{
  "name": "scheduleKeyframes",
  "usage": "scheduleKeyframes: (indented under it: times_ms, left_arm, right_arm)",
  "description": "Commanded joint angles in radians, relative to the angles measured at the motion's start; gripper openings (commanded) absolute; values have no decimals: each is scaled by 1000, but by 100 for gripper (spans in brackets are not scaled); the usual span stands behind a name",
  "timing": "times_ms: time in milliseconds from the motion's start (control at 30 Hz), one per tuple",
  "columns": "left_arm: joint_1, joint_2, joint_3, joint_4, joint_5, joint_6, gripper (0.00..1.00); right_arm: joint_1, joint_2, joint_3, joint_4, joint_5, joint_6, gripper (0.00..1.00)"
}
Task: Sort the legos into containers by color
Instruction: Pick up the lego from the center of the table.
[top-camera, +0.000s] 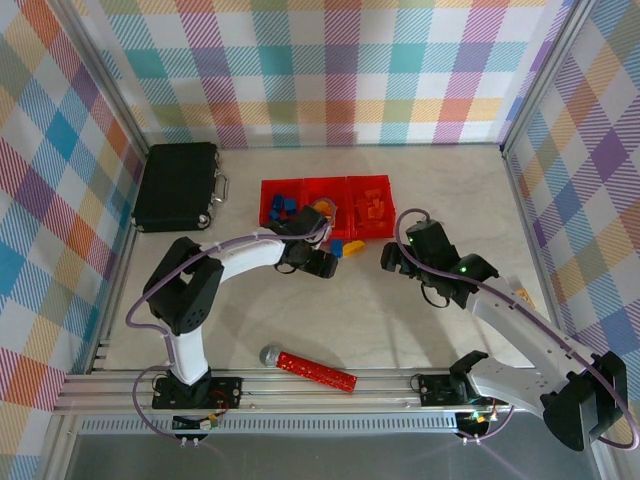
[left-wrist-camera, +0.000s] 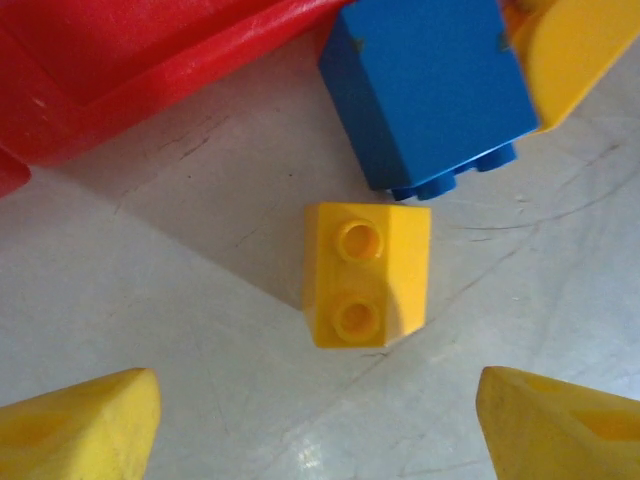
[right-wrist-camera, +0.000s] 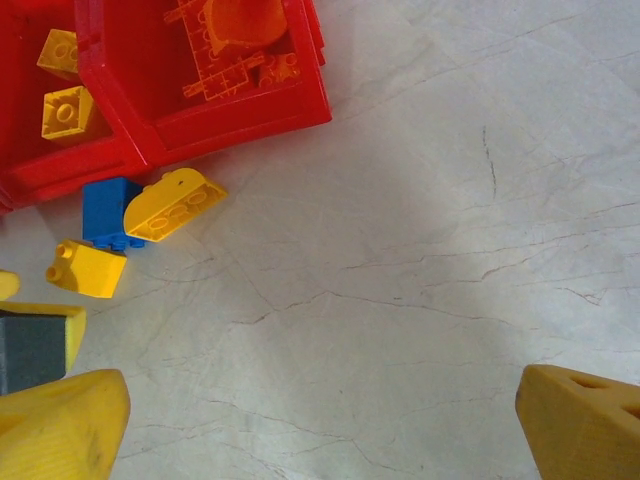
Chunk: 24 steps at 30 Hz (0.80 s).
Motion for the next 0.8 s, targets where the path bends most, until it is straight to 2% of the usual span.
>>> scheduleKeyframes:
  times_ms: [0,400,767]
  left_arm:
    - [-12,30,37,24,-28,-10,79]
    - [-28,97,77,59,-20,-25,75]
    - [-29,152,110,52,-22,-55,64]
  right_arm:
    - [-6,-20,1,-25,20,-14,99]
    - [-6,-3,17,-11,1,-5,99]
    - [-6,-6,12,-8,0,6,99]
